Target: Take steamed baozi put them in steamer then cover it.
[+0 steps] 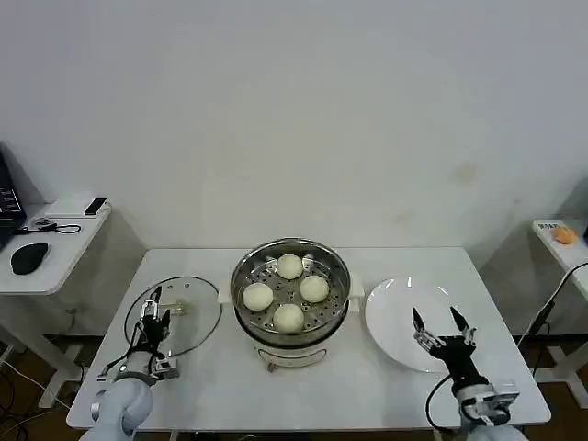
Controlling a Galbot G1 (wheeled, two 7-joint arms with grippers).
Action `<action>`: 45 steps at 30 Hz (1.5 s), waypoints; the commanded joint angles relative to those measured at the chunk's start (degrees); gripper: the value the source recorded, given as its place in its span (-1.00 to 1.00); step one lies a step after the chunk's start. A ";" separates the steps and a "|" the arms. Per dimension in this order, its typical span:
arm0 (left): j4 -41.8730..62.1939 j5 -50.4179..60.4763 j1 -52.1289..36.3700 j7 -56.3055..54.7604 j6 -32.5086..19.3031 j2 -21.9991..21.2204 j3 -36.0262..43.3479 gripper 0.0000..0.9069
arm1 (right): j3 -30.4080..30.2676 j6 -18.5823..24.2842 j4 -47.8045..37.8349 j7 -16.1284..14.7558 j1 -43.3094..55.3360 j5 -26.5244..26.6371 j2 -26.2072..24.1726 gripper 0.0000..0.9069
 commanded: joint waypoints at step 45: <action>16.38 -2.32 -12.49 -4.22 -0.19 -0.66 4.97 -1.00 | 0.78 2.37 -2.32 -0.72 -2.23 -2.87 3.01 1.00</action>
